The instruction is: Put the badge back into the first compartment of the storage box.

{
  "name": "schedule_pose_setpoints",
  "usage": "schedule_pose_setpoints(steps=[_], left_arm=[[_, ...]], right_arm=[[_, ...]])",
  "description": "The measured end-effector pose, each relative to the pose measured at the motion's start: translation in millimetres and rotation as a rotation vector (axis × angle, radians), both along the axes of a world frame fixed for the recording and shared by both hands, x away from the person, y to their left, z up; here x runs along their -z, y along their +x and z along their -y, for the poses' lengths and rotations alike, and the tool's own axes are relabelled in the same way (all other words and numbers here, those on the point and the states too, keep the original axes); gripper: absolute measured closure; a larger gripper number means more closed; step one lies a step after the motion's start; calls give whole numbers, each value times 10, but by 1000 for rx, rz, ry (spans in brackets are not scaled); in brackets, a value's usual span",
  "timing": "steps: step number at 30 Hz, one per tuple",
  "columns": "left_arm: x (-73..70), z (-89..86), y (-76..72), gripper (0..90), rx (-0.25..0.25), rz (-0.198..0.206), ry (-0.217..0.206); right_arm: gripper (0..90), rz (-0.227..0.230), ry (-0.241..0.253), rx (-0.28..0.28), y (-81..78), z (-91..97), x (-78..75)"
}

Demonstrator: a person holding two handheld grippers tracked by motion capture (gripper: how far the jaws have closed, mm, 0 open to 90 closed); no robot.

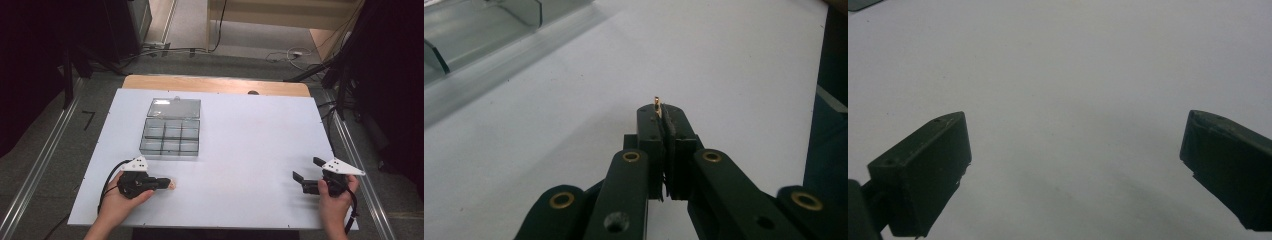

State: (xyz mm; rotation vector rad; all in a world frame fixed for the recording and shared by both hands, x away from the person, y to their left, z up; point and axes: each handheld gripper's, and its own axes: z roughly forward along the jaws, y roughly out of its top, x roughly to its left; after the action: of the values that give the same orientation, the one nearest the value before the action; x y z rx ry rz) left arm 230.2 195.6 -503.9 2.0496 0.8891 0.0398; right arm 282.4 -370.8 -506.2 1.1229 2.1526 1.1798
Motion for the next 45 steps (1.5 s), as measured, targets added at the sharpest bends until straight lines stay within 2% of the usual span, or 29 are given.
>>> schedule_pose_setpoints(steps=[1, 3, 8, 16, 22, 27, 33, 36, 45], left_arm=[[-12, 2, 4, 887, 21, -7, -28], [-39, 52, -14, 894, 12, 23, 8], [-62, 75, -25, 895, 6, 43, 30], [-140, 17, -25, 895, -46, 75, 2], [-187, 4, -10, 895, -59, 93, -6], [-241, -11, 4, 895, -73, 108, -30], [-292, -15, 34, 895, -82, 119, -30], [-323, -20, 49, 895, -84, 123, -28], [-403, -25, 94, 895, -91, 136, -28]], right_arm=[[0, 1, 0, 0, 0, 0, 0], [0, 1, 1, 0, 0, 1, 0], [0, 2, 1, -1, 0, 3, 0], [0, 15, 13, -8, -11, 15, -7], [0, 30, 26, -24, -29, 20, -16], [0, 57, 48, -50, -61, 33, -32], [0, 65, 55, -59, -72, 38, -38], [0, 78, 55, -44, -79, 37, -42], [0, 72, 74, -84, -96, 43, -55]])
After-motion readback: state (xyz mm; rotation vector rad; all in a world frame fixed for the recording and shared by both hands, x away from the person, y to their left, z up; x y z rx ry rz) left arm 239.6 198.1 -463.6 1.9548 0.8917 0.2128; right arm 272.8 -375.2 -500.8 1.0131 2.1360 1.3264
